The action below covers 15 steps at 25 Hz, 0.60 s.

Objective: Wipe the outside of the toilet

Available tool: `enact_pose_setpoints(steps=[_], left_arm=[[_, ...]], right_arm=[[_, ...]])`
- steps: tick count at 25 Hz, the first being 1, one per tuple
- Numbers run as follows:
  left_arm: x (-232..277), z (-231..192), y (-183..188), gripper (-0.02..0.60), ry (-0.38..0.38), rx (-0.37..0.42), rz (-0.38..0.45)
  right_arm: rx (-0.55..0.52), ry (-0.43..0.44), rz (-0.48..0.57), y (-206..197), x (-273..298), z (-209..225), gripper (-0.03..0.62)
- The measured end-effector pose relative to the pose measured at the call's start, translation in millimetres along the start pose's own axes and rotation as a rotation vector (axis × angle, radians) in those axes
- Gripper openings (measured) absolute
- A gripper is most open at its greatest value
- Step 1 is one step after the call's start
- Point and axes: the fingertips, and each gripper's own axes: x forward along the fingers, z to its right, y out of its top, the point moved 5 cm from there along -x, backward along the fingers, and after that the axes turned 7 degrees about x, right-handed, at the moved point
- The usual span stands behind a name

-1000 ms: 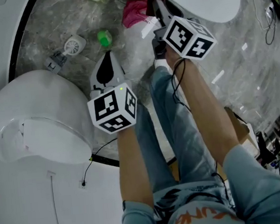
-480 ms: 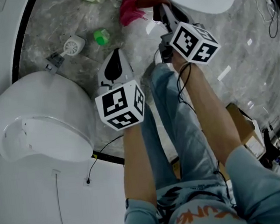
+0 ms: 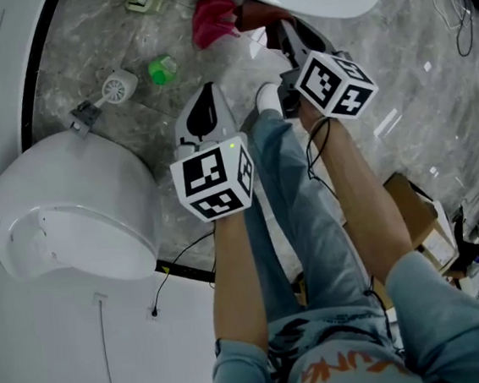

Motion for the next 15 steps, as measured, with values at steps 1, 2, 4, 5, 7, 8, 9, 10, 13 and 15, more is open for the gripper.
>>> enact_pose_setpoints(steps=[1,2,4,5,7,8,9,10,13,15], left_arm=[[1,3,1,-0.002,-0.003,0.003,-0.001],[3,7,1,-0.002,-0.007,0.006,-0.002],[6,14,1,-0.002,-0.016,0.016,-0.007],[8,17,1,-0.002,-0.019,0.021,-0.008],[12,24,2,-0.002,-0.025,0.031,-0.012],[13,27,1,-0.002,-0.028,0.034,-0.016],[15,31,1,-0.002,-0.033,0.038,-0.02],[16,35,0,-0.002,-0.037,0.043,-0.023],[21,47,0,-0.002,-0.049,0.058,-0.031],[26,55,1,-0.002,-0.058,0.068,-0.035]], right_arm=[[0.002,-0.004,-0.004,0,-2,5,0.041],[0.004,-0.01,-0.006,1,-5,10,0.041],[0.003,-0.019,-0.003,4,-11,19,0.041],[0.003,-0.024,-0.001,6,-13,24,0.041],[0.006,-0.034,0.001,9,-17,32,0.041],[0.008,-0.039,0.002,10,-19,37,0.041],[0.01,-0.046,0.0,10,-21,42,0.041],[0.013,-0.055,-0.004,10,-24,48,0.041],[0.025,-0.08,-0.012,10,-31,65,0.041],[0.024,-0.086,-0.005,16,-35,72,0.041]])
